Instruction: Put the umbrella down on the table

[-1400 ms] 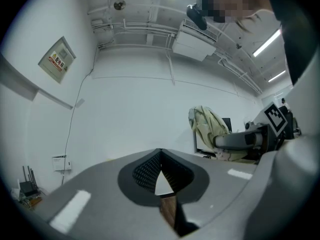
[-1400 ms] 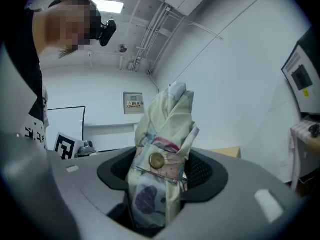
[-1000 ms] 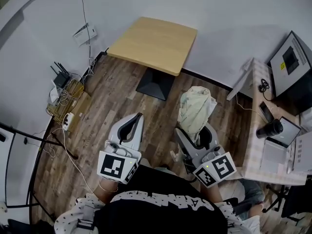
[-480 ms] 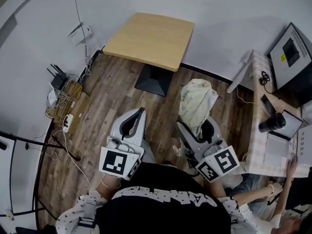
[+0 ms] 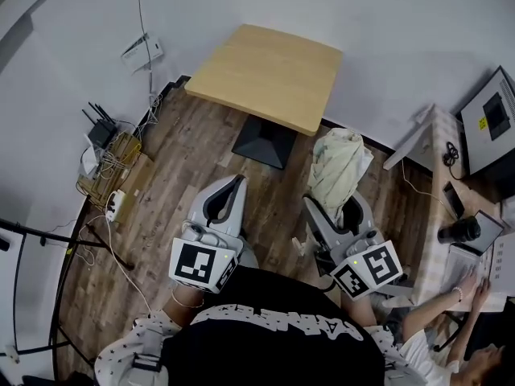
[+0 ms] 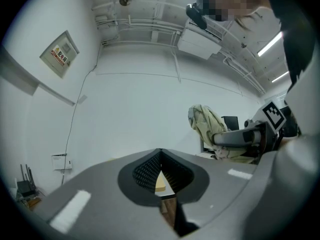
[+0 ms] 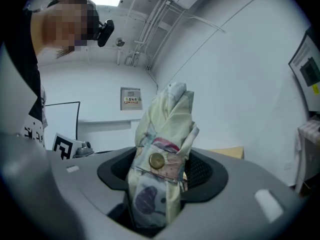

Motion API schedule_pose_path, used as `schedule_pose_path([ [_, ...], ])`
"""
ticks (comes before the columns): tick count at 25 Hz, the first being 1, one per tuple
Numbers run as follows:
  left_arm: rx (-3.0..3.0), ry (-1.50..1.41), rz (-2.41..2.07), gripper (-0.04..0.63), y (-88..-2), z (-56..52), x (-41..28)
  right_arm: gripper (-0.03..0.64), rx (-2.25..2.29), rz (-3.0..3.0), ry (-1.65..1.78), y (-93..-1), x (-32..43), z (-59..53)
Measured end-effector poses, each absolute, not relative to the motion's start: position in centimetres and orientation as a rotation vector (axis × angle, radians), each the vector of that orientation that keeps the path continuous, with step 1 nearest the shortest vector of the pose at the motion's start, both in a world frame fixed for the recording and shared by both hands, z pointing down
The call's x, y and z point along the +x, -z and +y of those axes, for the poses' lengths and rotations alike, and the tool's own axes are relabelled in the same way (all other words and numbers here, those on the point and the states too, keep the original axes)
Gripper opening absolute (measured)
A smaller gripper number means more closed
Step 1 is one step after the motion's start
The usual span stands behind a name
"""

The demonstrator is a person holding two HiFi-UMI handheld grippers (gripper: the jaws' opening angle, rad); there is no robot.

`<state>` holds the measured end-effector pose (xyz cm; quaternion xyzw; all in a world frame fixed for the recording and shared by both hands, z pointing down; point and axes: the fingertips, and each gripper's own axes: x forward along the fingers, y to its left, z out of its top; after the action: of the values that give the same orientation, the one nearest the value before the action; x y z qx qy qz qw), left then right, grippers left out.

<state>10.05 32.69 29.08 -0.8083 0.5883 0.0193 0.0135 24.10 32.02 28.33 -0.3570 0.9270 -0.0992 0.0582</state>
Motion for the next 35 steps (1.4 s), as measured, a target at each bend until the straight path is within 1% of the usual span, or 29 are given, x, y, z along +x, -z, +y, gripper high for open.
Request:
schedule_pose_path([
  [9,-2.530,-0.076,1.808,0.002,-29.2,26.4,5.1,0.285,-1.096,2.812,0.314,-28.6,19.0,26.1],
  [20,-2.536,-0.081,1.814,0.002,-29.3,21.5,-0.9,0.285,-1.105,2.842,0.304,-28.6,13.0,21.0],
  [35,-2.658,-0.100,1.672,0.002,-30.1,15.8,-4.7,0.285,-1.291,2.789,0.294,-29.0,9.2,16.8],
])
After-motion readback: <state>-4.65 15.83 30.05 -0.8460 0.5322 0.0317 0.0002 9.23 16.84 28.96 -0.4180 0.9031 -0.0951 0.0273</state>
